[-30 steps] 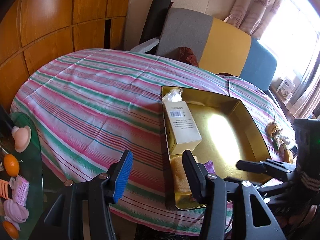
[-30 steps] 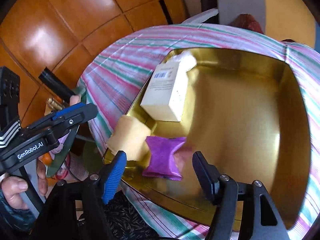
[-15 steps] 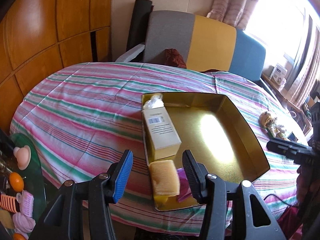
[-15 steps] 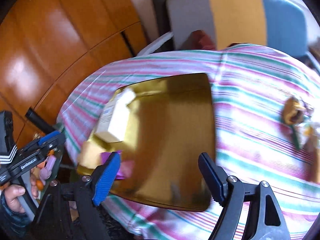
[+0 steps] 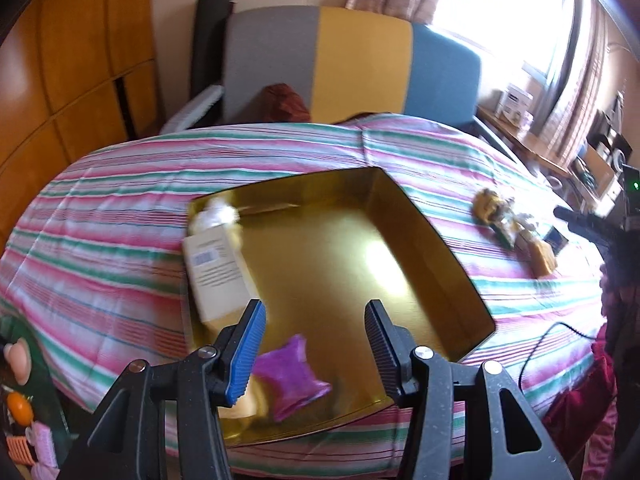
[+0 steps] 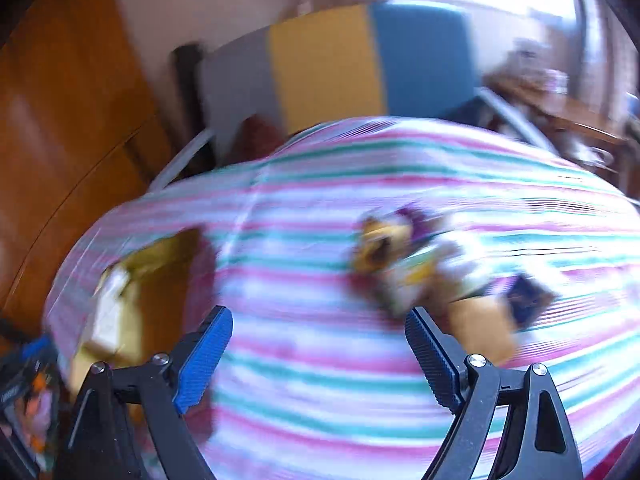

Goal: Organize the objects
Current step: 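Move the left gripper to the yellow knitted toy and grasp it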

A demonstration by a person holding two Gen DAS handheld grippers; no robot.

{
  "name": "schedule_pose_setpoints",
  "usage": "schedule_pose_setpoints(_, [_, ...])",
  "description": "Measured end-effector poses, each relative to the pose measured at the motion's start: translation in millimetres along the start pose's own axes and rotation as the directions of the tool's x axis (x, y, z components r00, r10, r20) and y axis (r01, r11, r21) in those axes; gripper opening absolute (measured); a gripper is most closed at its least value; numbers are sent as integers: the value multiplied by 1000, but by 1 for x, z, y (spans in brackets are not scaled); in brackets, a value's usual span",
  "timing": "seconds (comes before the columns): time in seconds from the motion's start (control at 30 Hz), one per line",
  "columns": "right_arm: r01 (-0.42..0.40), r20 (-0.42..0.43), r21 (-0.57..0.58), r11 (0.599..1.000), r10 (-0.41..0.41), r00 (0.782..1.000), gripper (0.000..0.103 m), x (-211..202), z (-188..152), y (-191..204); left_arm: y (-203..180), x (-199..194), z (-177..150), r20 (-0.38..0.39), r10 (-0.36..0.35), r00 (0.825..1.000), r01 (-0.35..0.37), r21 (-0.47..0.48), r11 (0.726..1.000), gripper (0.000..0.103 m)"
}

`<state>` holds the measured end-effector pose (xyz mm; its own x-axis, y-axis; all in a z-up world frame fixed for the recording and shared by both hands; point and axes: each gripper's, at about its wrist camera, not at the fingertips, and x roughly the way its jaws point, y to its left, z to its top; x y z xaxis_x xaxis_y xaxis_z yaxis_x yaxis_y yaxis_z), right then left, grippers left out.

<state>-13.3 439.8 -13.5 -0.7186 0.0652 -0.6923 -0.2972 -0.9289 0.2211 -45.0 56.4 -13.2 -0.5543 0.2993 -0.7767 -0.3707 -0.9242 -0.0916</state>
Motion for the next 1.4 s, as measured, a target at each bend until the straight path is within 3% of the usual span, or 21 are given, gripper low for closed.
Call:
schedule_pose_setpoints(0.13, [97, 55, 205, 974, -110, 992, 89, -3, 1, -72, -32, 7, 9, -15, -44, 999, 45, 68, 997, 52])
schedule_pose_setpoints(0.23, [131, 35, 389, 912, -157, 987, 89, -2, -8, -118, -58, 14, 17, -29, -78, 997, 81, 108, 991, 52])
schedule_pose_setpoints(0.33, [106, 48, 506, 856, -150, 987, 89, -7, -11, -142, -82, 25, 27, -53, -114, 992, 120, 134, 984, 52])
schedule_pose_setpoints(0.57, [82, 32, 531, 844, -117, 993, 89, -7, -15, -144, -143, 62, 59, -137, -236, 962, 255, 137, 957, 50])
schedule_pose_setpoints(0.8, [39, 37, 523, 851, -68, 997, 90, -5, -17, -138, -202, 120, 102, -203, -348, 915, 371, 87, 925, 50])
schedule_pose_setpoints(0.97, [14, 29, 546, 838, -36, 999, 91, -2, -19, -141, -233, 172, 125, -263, -358, 896, 377, 24, 926, 54])
schedule_pose_setpoints(1.07, [1, 18, 548, 837, -13, 1000, 92, 2, -18, -141, -249, 201, 135, -286, -350, 892, 370, 16, 929, 63])
schedule_pose_setpoints(1.27, [-20, 1, 538, 842, 23, 1000, 92, 10, -17, -138, -277, 245, 149, -308, -317, 897, 343, 32, 939, 71])
schedule_pose_setpoints(1.4, [-23, 4, 542, 840, 25, 1000, 92, 10, -18, -140, -288, 270, 155, -318, -309, 896, 336, 31, 941, 71])
